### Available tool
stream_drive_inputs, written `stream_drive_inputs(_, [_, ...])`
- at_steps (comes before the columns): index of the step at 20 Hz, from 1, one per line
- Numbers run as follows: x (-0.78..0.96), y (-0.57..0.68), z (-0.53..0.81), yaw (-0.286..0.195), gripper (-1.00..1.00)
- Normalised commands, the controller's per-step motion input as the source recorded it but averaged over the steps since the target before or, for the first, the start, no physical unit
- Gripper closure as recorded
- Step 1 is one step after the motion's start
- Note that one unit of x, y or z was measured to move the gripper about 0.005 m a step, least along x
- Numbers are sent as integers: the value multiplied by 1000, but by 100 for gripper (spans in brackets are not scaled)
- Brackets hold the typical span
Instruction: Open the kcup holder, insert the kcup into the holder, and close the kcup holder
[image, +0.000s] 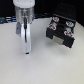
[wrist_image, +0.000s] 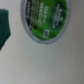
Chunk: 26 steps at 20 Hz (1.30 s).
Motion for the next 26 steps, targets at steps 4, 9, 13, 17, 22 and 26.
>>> stream_drive_inputs(4, [-30,-121,-245,-100,-100])
stream_drive_inputs(9, [66,-145,-294,-81,-100])
stream_drive_inputs(13, [19,-33,-71,-9,-100])
stream_drive_inputs(17, [23,-42,-51,-38,100])
stream_drive_inputs(22, [57,8,80,-40,100])
stream_drive_inputs(26, [27,14,51,-21,100])
